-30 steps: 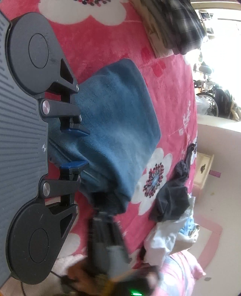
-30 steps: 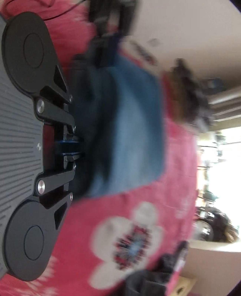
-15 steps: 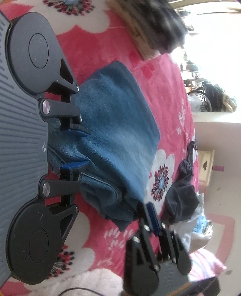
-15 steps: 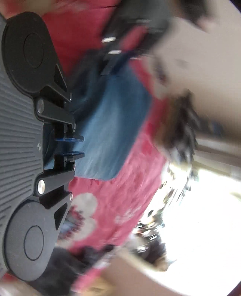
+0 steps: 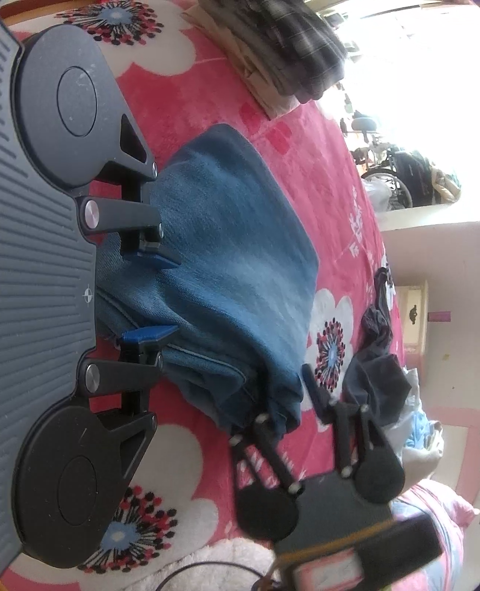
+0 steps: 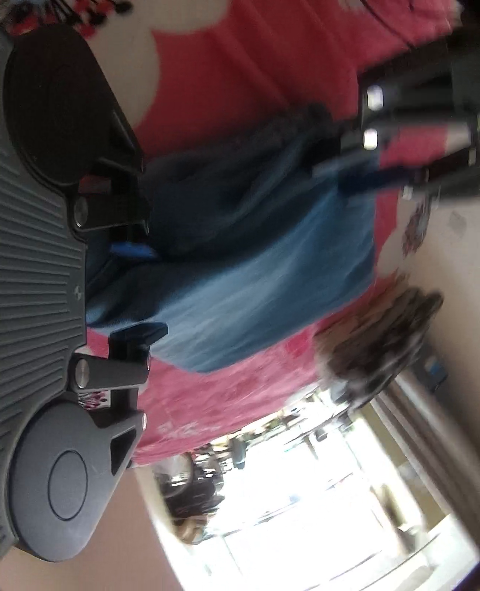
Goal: Fold clothes
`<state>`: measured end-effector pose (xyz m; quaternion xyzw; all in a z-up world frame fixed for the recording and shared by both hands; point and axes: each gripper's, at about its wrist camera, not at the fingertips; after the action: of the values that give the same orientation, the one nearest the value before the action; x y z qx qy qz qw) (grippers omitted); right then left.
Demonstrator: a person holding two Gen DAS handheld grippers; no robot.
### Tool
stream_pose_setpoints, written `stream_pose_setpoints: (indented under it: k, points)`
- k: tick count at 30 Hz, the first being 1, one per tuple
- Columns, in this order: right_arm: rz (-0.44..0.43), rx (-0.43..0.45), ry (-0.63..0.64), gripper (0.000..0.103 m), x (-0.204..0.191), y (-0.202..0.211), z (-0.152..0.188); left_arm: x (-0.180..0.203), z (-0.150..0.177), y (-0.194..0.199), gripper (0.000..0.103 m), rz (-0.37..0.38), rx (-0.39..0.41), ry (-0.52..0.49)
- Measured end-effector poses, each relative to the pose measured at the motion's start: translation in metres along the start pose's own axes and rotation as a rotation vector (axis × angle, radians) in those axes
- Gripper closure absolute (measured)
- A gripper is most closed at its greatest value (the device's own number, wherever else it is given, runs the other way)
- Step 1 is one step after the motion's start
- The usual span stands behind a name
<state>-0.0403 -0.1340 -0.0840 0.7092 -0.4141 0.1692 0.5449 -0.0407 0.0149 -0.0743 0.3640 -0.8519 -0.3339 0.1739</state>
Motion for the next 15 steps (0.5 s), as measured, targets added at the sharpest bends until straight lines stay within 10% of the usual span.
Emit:
stream_pose_setpoints:
  k: [7,15]
  points:
    - [-0.163,0.055,-0.501,0.096,0.065,0.010,0.013,0.014,0.005,0.002,0.070,-0.051,0.035,-0.109]
    - [-0.447,0.113,-0.964,0.096,0.100,0.004,0.069,0.007,0.006,0.019,0.102,-0.057,0.098,-0.119]
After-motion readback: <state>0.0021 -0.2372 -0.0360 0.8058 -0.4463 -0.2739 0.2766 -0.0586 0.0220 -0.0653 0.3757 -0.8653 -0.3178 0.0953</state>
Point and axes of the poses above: each gripper's, at about its wrist camera, not at the fingertips, and y roughly against the way its jaws point, x to its right, z to its underside, and after that the axes turned 9 degrees about y, right-handed
